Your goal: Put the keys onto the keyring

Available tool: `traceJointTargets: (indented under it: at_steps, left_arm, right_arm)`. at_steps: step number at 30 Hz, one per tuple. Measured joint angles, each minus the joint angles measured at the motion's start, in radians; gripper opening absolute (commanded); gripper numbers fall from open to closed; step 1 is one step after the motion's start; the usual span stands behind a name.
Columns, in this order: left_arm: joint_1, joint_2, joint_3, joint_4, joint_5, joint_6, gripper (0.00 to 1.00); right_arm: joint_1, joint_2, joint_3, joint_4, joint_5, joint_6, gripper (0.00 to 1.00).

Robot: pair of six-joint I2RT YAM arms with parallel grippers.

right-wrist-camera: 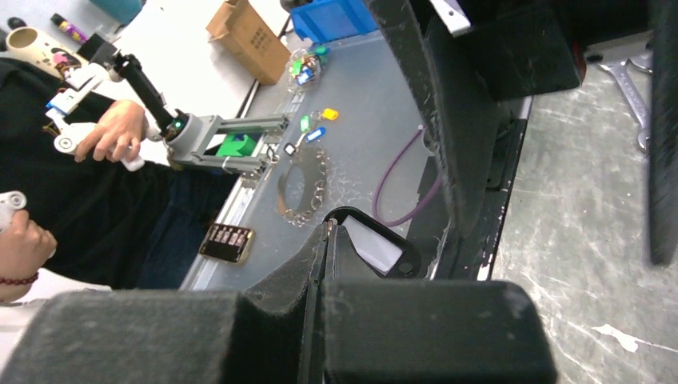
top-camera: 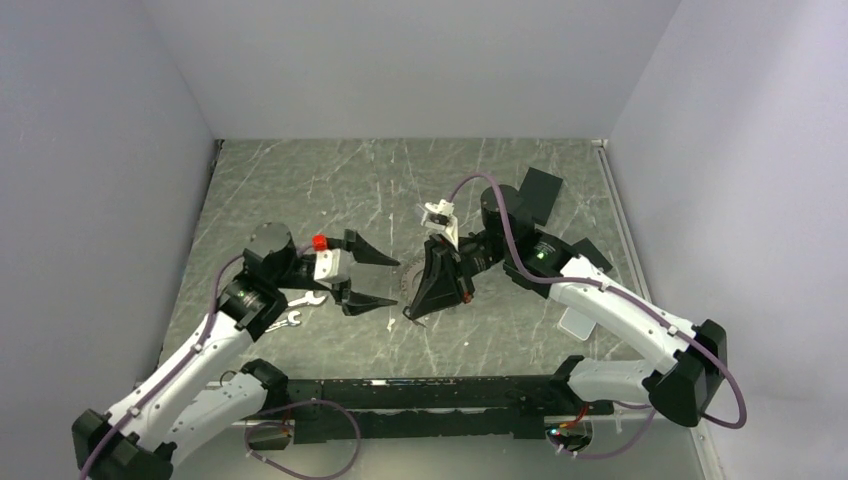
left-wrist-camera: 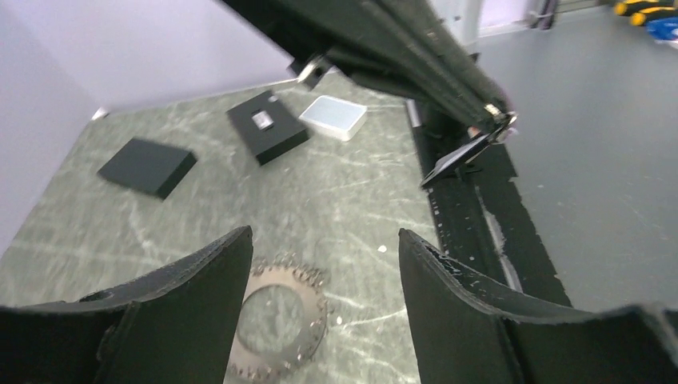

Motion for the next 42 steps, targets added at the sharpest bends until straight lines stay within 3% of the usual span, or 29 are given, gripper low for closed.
traceJointTargets:
  at_steps: [9,12,16,24,35,42]
  left_arm:
    - [-0.156,0.118,0.083,-0.013,0.083,0.125,0.57]
    - [-0.177,0.124,0.099,-0.021,0.102,0.153,0.39]
    - [-0.186,0.124,0.102,-0.074,0.125,0.191,0.00]
    - [-0.191,0.106,0.125,-0.242,0.092,0.299,0.00]
    - [-0.198,0.048,0.132,-0.397,-0.303,0.406,0.01]
    - [-0.202,0.048,0.132,-0.397,-0.402,0.438,0.00]
  right_arm:
    - [0.000,0.011,0.000,0.075,-0.017,0.039,0.00]
    - [0.000,0.022,0.000,0.076,-0.017,0.039,0.00]
    - [-0.003,0.031,0.000,0.076,-0.015,0.034,0.00]
    - [-0.013,0.028,0.000,0.042,0.013,0.003,0.00]
    - [-0.029,0.011,0.018,-0.135,0.336,-0.124,0.00]
    - [-0.029,0.011,0.021,-0.143,0.427,-0.137,0.00]
